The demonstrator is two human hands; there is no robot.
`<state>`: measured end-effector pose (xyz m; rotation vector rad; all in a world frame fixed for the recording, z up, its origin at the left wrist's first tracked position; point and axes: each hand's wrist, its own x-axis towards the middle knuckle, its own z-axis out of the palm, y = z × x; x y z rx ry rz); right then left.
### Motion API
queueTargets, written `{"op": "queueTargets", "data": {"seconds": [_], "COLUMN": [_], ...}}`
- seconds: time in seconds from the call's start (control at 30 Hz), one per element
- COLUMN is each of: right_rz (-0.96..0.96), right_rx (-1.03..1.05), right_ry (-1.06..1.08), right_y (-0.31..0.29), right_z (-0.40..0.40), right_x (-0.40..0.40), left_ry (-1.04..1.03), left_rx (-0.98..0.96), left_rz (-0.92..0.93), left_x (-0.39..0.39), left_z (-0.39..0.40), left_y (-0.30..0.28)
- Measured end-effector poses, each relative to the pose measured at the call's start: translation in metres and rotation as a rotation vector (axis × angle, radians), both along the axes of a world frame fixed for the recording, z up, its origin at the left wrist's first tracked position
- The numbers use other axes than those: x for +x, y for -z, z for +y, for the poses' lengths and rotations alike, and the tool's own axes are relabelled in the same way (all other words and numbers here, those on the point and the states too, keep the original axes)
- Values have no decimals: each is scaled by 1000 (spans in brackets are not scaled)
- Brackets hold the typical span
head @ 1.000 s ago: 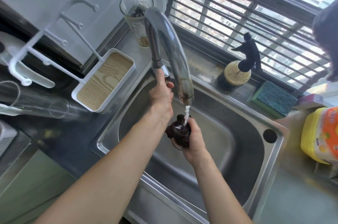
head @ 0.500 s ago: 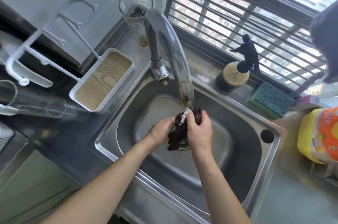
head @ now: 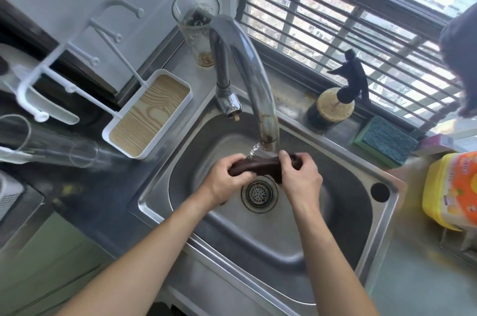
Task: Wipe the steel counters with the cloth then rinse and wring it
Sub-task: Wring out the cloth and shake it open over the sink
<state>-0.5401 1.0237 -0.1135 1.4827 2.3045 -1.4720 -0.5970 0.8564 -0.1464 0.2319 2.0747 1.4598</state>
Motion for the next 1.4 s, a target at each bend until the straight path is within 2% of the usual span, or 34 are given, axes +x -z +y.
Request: {"op": "queueTargets", "data": {"seconds": [0.07, 0.13, 0.17, 0.23, 0.33, 0.4, 0.47, 0.53, 0.6, 0.73, 0.83, 0.93, 1.0, 1.1, 1.17, 1.2, 1.27, 1.33, 1.4], "right_rz": [-97, -206, -204, -52, 145, 128, 94, 53, 62, 100, 30, 24, 77, 130, 153, 150, 138, 74, -38], "right_rx": [-64, 13, 68, 54, -325, -400, -219, 31, -3, -338, -336, -321, -354, -403, -341, -280, -265, -357, -325], "right_ry": [-39, -193, -290, -475, -652, -711, -746, -815, -819, -713, -722, -647, -611, -460, -401, -435, -636, -845, -875], "right_y": [8, 8, 7, 3, -2, -1, 1, 2, -1, -14, -19, -15, -13, -10, -6, 0, 3, 4, 6], "right_z": [4, 2, 1, 2, 3, 1, -1, -1, 1, 7, 10, 13, 15, 17, 11, 7, -2, -8, -7], "right_x": [7, 11, 12, 14, 17, 15, 9, 4, 3, 3, -2, -4, -4, 1, 8, 12, 22, 29, 29], "left_ry": [92, 178, 209, 240, 123, 24, 17, 63, 114, 293, 353, 272, 200, 95, 13, -65, -278, -378, -386], "left_rx": [-12, -38, -53, -62, 27, 124, 275, 336, 340, 280, 188, 38, 13, 143, 274, 353, 428, 358, 158], "left_rz": [41, 116, 157, 192, 37, -193, -454, -596, -654, -580, -559, -492, -515, -743, -874, -919, -995, -949, -799], "left_x": [-4, -7, -8, -6, -1, 1, 4, 8, 13, 17, 22, 28, 30, 27, 25, 23, 19, 16, 17], "left_z": [0, 2, 4, 6, 6, 4, 0, -4, -9, -9, -3, -1, -2, -7, -13, -14, -12, -4, 3], "left_y": [-8, -8, -7, -2, -5, -7, -8, -7, -6, -16, -20, -17, -17, -8, 5, 9, 16, 16, 15]}}
